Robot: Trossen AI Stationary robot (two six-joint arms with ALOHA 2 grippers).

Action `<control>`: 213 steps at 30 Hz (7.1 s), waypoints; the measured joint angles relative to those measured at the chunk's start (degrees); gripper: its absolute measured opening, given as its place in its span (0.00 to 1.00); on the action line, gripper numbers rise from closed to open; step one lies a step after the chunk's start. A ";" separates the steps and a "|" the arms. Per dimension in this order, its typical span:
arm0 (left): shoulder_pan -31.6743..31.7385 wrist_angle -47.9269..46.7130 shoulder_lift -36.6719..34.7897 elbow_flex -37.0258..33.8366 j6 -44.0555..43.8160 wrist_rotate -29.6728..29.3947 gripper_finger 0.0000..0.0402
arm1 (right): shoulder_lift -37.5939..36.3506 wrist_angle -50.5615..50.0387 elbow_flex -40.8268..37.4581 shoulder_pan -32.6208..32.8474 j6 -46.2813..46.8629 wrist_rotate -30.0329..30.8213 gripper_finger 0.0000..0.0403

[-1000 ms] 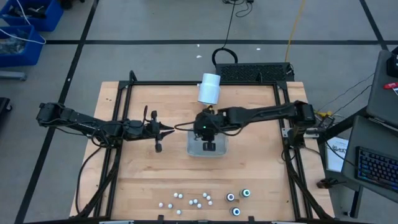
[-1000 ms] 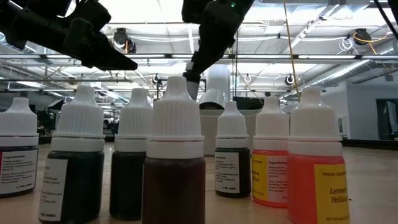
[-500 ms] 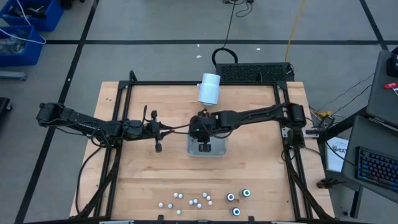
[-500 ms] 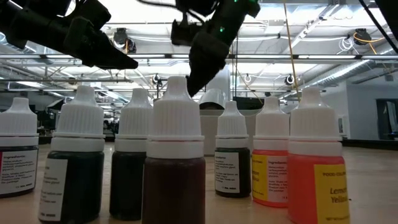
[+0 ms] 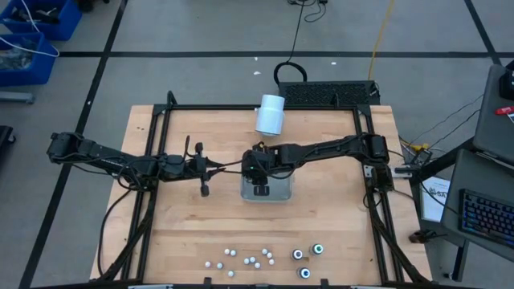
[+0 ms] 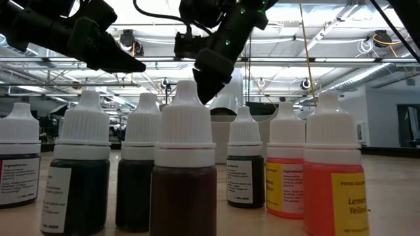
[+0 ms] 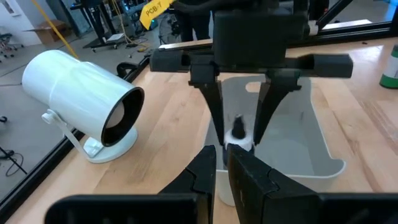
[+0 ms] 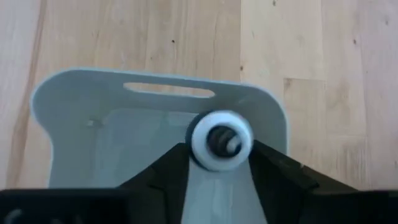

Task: Pick & Place food coloring
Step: Put the large black food coloring bottle into the gray bin, then put the large violet food coloring bottle into the gray bin

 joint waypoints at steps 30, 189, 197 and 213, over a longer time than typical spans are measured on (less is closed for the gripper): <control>0.03 -2.69 -0.02 0.00 -3.91 0.15 0.12 | -24.34 -13.88 -2.47 10.51 5.52 9.23 0.64; -19.72 -56.26 73.97 99.01 -14.19 4.98 0.30 | -101.35 43.28 -84.96 25.11 -3.67 2.98 0.00; -21.40 -67.80 64.32 99.03 -13.77 -6.88 0.30 | -101.33 43.17 -84.96 25.11 -3.69 2.98 0.00; -22.04 -81.25 59.83 94.45 -20.73 -20.44 0.30 | -101.33 42.83 -84.96 25.12 -3.80 2.98 0.00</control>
